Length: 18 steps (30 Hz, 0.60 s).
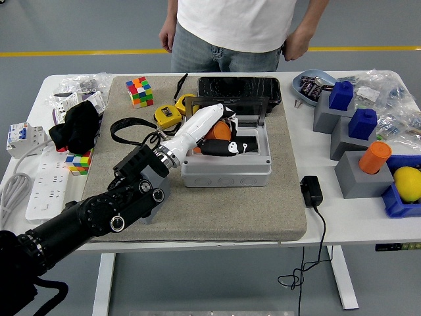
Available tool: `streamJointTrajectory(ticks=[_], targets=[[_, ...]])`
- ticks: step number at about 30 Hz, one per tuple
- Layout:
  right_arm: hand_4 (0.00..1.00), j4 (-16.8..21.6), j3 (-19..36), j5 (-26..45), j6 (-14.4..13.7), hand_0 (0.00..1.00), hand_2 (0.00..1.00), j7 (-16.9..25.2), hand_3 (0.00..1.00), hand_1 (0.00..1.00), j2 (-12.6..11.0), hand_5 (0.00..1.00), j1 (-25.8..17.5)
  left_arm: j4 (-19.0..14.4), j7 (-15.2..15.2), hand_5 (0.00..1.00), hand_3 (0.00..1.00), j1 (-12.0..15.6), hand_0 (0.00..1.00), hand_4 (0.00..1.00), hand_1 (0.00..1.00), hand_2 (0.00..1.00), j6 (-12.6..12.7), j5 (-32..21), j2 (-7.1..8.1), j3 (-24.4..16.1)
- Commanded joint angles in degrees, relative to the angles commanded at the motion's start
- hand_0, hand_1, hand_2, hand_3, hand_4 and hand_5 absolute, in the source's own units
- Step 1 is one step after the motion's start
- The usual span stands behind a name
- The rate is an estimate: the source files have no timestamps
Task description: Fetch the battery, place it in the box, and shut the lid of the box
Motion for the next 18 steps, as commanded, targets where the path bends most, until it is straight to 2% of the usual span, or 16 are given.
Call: streamJointTrajectory(ticks=[3, 4, 9, 10, 15, 16, 18], targets=[[0.998, 0.0, -0.1, 0.07, -0.01, 0.872, 0.811, 0.02, 0.801, 0.853, 0.02, 0.975, -0.01, -0.24, -0.03, 0.595, 0.289, 0.07, 0.162, 0.998, 0.265, 0.229, -0.66, -0.01, 0.0, 0.1], [0.998, 0.0, -0.11, 0.07, -0.02, 0.872, 0.811, 0.02, 0.8, 0.853, 0.03, 0.974, -0.02, -0.38, 0.01, 0.602, 0.5, 0.1, 0.546, 0.998, 0.596, 0.524, -0.92, 0.05, 0.0, 0.12], [0.998, 0.0, -0.13, 0.01, 0.0, 0.872, 0.811, -0.07, 0.8, 0.853, -0.01, 0.974, -0.03, -0.8, 0.21, 0.602, 0.5, 0.1, 0.546, 0.998, 0.596, 0.524, -2.32, 0.68, 0.0, 0.05], [0.998, 0.0, -0.19, 0.04, 0.02, 0.873, 0.811, -0.09, 0.801, 0.854, -0.02, 0.973, -0.04, -0.9, 0.25, 0.628, 0.615, 0.08, 0.775, 0.998, 0.742, 0.686, -2.62, 0.83, 0.0, 0.04], [0.998, 0.0, -0.45, 0.26, 0.01, 0.873, 0.811, -0.06, 0.801, 0.854, -0.05, 0.973, -0.09, -1.31, 0.4, 0.628, 0.615, 0.12, 0.775, 0.998, 0.742, 0.686, -3.12, 1.79, 0.0, -0.31], [0.998, 0.0, -0.49, 0.28, 0.02, 0.871, 0.81, -0.06, 0.8, 0.854, -0.05, 0.973, -0.11, -1.44, 0.43, 0.636, 0.665, 0.15, 0.812, 0.998, 0.78, 0.728, -3.18, 1.95, 0.0, -0.41], [0.998, 0.0, -0.57, 0.39, 0.04, 0.871, 0.81, -0.06, 0.8, 0.854, -0.05, 0.973, -0.18, -2.4, 0.63, 0.636, 0.665, 0.28, 0.812, 0.998, 0.78, 0.728, -3.34, 2.49, 0.0, -0.68]])
